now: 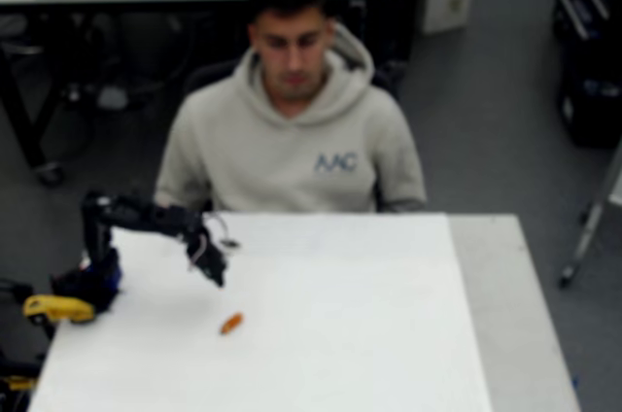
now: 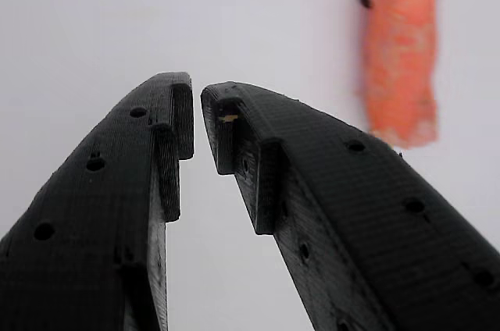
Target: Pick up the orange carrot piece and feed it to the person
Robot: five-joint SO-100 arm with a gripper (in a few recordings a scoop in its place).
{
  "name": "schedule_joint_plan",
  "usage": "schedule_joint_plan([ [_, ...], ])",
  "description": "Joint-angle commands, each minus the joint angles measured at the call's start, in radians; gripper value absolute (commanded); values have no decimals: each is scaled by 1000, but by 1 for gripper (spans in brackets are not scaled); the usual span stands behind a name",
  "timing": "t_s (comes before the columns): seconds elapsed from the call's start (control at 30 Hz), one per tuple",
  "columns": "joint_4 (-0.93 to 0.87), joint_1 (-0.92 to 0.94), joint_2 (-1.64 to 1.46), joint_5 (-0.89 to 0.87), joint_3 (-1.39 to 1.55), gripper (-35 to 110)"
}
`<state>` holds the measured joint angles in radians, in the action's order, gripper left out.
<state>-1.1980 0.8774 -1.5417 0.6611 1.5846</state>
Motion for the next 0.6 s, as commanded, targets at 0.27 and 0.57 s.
schedule_joint_plan([
  [0.27, 8, 112, 107, 101, -158, -3],
  [0.57, 8, 158, 144, 138, -202, -3],
])
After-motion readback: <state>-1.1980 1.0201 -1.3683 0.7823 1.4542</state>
